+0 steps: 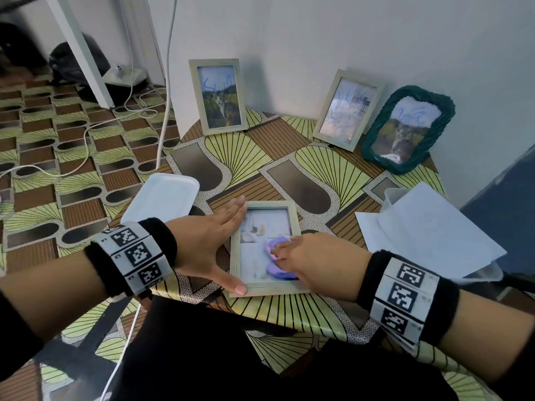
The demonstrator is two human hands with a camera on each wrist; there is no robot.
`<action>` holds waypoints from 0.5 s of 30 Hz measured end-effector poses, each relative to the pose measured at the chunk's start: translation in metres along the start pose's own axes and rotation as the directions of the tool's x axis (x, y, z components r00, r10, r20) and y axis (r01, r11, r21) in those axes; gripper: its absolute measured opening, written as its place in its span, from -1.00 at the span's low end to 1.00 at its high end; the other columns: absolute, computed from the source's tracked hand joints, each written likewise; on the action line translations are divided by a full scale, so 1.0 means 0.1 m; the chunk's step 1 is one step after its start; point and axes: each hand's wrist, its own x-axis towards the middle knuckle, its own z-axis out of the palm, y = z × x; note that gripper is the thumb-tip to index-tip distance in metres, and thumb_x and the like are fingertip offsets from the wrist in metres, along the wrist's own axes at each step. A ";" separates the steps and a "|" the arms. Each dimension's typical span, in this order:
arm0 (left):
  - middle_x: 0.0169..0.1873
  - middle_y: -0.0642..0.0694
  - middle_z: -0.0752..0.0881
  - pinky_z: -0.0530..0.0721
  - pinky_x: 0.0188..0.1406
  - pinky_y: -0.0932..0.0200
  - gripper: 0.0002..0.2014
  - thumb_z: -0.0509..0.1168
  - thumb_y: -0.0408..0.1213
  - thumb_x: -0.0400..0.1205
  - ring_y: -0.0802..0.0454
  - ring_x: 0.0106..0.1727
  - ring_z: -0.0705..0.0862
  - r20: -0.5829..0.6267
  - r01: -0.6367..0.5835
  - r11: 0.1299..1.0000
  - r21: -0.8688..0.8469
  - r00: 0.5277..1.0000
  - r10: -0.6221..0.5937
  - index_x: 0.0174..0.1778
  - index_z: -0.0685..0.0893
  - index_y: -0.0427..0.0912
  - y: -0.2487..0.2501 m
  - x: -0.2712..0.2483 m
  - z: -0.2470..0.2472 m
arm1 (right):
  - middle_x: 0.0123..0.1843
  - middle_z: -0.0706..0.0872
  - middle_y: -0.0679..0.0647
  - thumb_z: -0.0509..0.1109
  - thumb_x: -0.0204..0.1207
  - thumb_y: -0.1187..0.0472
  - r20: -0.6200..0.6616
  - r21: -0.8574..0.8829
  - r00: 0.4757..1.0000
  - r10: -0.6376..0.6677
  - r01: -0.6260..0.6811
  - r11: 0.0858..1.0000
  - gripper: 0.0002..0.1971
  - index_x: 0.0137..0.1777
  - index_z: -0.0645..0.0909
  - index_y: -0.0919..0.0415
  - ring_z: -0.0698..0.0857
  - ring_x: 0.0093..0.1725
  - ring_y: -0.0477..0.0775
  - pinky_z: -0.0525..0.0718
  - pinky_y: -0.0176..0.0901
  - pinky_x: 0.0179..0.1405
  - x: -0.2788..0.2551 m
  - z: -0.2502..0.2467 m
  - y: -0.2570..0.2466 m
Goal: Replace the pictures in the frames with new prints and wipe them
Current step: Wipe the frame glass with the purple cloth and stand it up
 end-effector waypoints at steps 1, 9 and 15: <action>0.53 0.18 -0.66 -0.05 0.46 0.31 0.49 0.08 0.81 0.05 0.43 0.50 -0.29 0.001 0.000 1.000 0.000 1.000 0.000 0.57 -0.61 -0.01 0.00 0.00 0.00 | 0.41 0.49 0.15 0.14 0.63 0.35 -0.004 0.003 1.000 0.007 -0.007 1.000 -0.72 0.30 0.43 0.14 0.65 0.24 0.23 0.70 0.11 0.16 0.01 0.00 0.02; 0.54 0.18 -0.65 -0.03 0.45 0.33 0.47 0.12 0.78 0.09 0.44 0.46 -0.21 0.023 0.003 1.000 -0.011 1.000 -0.003 0.58 -0.60 0.01 0.01 0.01 -0.02 | 0.27 0.63 0.21 0.12 0.70 0.26 -0.071 -0.077 0.988 0.135 -0.141 0.987 -0.71 0.34 0.54 0.25 0.67 0.12 0.26 0.64 -0.02 -0.04 0.40 -0.04 0.18; 0.54 0.15 -0.65 -0.06 0.46 0.32 0.48 0.10 0.80 0.07 0.43 0.47 -0.25 0.019 0.003 1.000 -0.001 1.000 -0.003 0.58 -0.60 0.00 0.00 0.02 -0.01 | 0.15 0.71 0.20 0.20 0.64 0.28 -0.047 -0.054 0.977 0.207 -0.209 0.976 -0.78 0.20 0.60 0.22 0.70 0.00 0.24 0.51 -0.04 -0.27 0.67 -0.15 0.19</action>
